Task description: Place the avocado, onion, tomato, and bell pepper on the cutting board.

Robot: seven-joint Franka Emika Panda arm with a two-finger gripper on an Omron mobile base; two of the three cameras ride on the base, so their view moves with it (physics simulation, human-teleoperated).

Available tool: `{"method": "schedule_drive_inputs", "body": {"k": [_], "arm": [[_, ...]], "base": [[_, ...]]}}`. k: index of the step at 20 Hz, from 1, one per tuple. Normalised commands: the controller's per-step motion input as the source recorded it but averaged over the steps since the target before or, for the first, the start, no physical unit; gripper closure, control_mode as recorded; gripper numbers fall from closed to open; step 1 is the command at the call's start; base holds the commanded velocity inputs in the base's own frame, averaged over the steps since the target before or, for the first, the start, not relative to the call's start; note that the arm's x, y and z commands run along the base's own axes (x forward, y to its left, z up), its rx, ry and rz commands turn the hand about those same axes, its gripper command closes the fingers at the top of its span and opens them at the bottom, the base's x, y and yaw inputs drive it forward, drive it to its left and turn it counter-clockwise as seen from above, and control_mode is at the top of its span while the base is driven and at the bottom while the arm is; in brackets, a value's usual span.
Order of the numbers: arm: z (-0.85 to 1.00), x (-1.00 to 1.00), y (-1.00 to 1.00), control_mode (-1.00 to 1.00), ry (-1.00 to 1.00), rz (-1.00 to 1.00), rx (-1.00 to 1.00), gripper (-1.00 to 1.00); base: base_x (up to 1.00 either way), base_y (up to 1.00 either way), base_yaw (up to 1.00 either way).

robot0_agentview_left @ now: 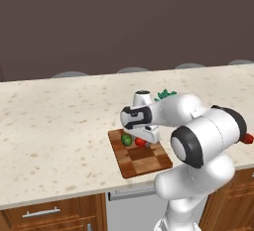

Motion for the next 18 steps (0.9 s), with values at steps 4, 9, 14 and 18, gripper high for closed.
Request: {"method": "schedule_drive_inputs", "body": {"k": [4,9,14,18], "arm": [[0.29,-0.29,0.0,-1.0,-0.06,0.0,0.0,-1.0],[0.35,-0.24,0.0,-1.0,-0.06,0.0,-0.01,-1.0],[0.33,-0.02,-0.11,-1.0,-0.01,0.0,-0.01,-1.0],[0.44,0.0,-0.29,-1.0,-0.01,0.0,0.0,-1.0]], "base": [[0.0,0.0,0.0],[0.0,0.0,0.0],[0.0,0.0,0.0],[0.0,0.0,0.0]]}}
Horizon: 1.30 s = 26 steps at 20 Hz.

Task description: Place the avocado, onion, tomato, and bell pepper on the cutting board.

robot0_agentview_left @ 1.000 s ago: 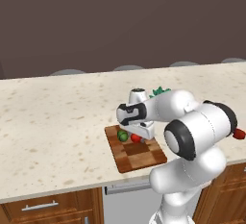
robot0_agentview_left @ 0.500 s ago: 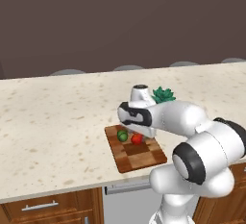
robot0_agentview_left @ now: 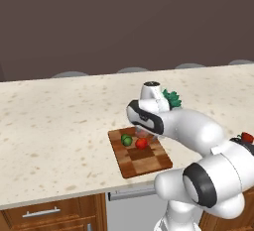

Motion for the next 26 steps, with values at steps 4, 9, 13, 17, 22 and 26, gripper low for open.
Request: {"method": "schedule_drive_inputs", "body": {"k": [4,9,13,17,22,26], "arm": [[0.43,0.0,-0.35,-1.0,0.0,0.0,-0.01,-1.0],[0.37,0.0,-0.39,-1.0,0.0,0.0,-0.01,-1.0],[0.32,-0.16,-0.45,-1.0,0.0,-0.01,0.0,-1.0],[0.22,-0.24,-0.51,-1.0,0.0,-0.02,0.0,-1.0],[0.01,-0.47,-0.44,-1.0,-0.04,-0.09,0.0,-1.0],[0.0,-0.34,-0.51,-1.0,-0.06,-0.13,0.0,-1.0]], "base": [[0.0,0.0,0.0],[0.0,0.0,0.0],[0.0,0.0,0.0],[0.0,0.0,0.0],[0.0,0.0,0.0],[0.0,0.0,0.0]]}}
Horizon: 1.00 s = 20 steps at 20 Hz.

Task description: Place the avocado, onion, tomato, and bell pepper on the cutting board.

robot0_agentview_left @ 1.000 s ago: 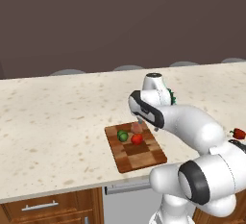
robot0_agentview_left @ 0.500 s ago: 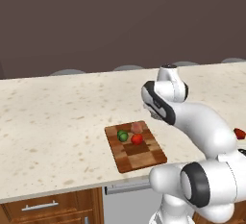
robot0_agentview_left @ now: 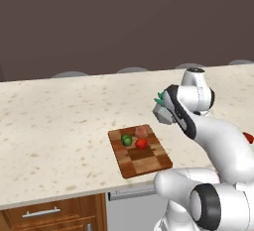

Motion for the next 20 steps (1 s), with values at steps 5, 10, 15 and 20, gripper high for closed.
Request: {"method": "schedule_drive_inputs", "body": {"k": [5,10,15,20], "arm": [[0.0,-0.15,-0.79,-1.0,-0.01,-0.13,0.01,-1.0],[0.0,0.0,-0.82,-1.0,0.0,-0.14,0.02,-1.0],[0.0,0.0,-0.73,-1.0,0.0,-0.11,0.01,-1.0],[0.0,0.0,-0.65,-1.0,0.0,-0.14,0.03,-1.0]], "base": [[0.0,0.0,0.0],[0.0,0.0,0.0],[0.0,0.0,0.0],[0.0,0.0,0.0]]}}
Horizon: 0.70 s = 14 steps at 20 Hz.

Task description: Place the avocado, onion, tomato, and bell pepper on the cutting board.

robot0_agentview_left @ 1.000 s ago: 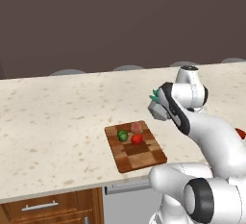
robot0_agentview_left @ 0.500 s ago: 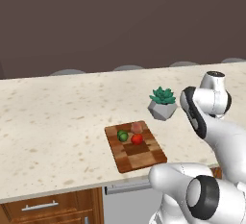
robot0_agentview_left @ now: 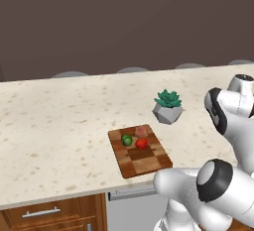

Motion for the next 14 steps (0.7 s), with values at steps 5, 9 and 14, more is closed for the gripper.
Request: {"method": "schedule_drive_inputs", "body": {"k": [5,9,14], "arm": [[0.0,0.0,-0.65,-1.0,0.0,-0.15,0.06,-1.0],[0.0,0.0,-0.44,-1.0,0.0,-0.16,0.06,-1.0],[0.0,0.0,-0.31,-1.0,0.0,-0.17,0.04,-1.0]], "base": [[0.0,0.0,0.0],[0.0,0.0,0.0],[0.0,0.0,0.0]]}}
